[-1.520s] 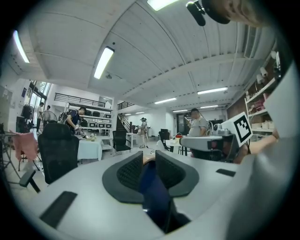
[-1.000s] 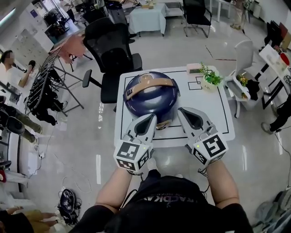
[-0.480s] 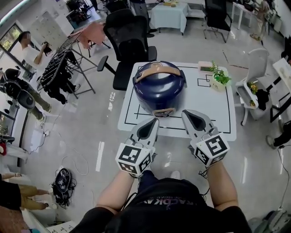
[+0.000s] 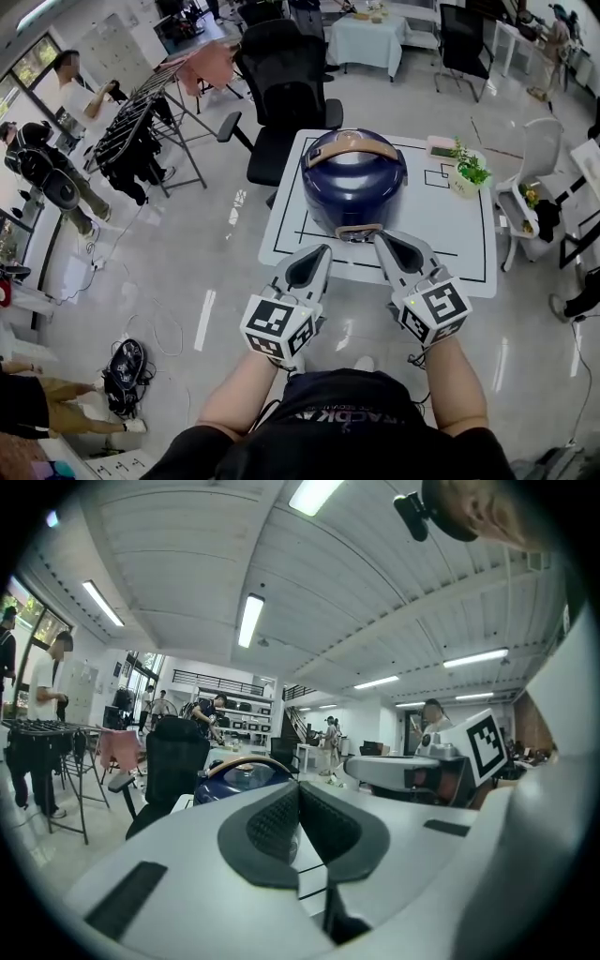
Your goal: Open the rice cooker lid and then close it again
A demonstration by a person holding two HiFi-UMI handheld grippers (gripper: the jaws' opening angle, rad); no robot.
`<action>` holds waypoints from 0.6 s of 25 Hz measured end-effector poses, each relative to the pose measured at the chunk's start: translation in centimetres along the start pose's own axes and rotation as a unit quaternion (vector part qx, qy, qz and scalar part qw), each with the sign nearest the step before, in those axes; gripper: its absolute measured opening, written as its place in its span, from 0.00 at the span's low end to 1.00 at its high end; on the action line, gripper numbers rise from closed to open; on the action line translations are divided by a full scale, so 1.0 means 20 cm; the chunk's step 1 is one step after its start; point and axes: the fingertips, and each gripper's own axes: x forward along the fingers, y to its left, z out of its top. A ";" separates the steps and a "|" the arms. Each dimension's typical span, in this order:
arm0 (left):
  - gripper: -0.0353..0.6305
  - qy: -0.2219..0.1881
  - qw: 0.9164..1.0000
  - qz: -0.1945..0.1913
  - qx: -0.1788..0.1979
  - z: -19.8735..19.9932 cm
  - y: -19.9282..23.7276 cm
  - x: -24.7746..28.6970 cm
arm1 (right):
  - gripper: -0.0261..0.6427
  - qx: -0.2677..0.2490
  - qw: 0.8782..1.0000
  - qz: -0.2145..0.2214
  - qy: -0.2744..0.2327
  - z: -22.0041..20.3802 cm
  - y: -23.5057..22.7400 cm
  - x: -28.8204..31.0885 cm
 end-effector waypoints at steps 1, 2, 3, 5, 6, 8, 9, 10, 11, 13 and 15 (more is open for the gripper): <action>0.06 0.000 1.000 0.000 0.000 0.00 0.02 -0.01 | 0.04 0.000 1.000 0.000 0.000 0.00 0.02 0.02; 0.06 0.001 1.000 0.000 -0.001 0.00 0.03 -0.02 | 0.04 0.000 1.000 0.000 0.001 0.00 0.03 0.03; 0.06 0.001 1.000 0.000 -0.002 0.00 0.05 -0.03 | 0.04 0.000 1.000 0.000 0.002 0.00 0.05 0.04; 0.06 0.000 1.000 0.000 -0.004 0.00 0.08 -0.05 | 0.04 -0.001 1.000 -0.001 0.004 0.00 0.07 0.06; 0.06 -0.001 1.000 0.001 -0.004 0.01 0.09 -0.06 | 0.04 -0.002 1.000 -0.002 0.005 0.00 0.08 0.07; 0.06 -0.004 1.000 0.000 -0.005 0.02 0.11 -0.07 | 0.04 -0.004 1.000 -0.002 0.007 0.00 0.09 0.09; 0.06 -0.005 1.000 0.000 -0.006 0.02 0.12 -0.07 | 0.04 -0.005 1.000 -0.003 0.008 0.00 0.10 0.10; 0.06 -0.006 1.000 0.000 -0.007 0.02 0.12 -0.07 | 0.04 -0.005 1.000 -0.003 0.009 -0.01 0.10 0.10; 0.06 -0.007 1.000 -0.001 -0.009 0.01 0.12 -0.07 | 0.04 -0.004 1.000 -0.003 0.010 -0.02 0.10 0.10; 0.06 -0.007 1.000 -0.002 -0.010 0.00 0.12 -0.07 | 0.04 -0.003 1.000 -0.003 0.012 -0.03 0.10 0.10; 0.06 -0.007 1.000 -0.003 -0.010 -0.01 0.11 -0.07 | 0.04 -0.003 1.000 -0.003 0.013 -0.03 0.10 0.09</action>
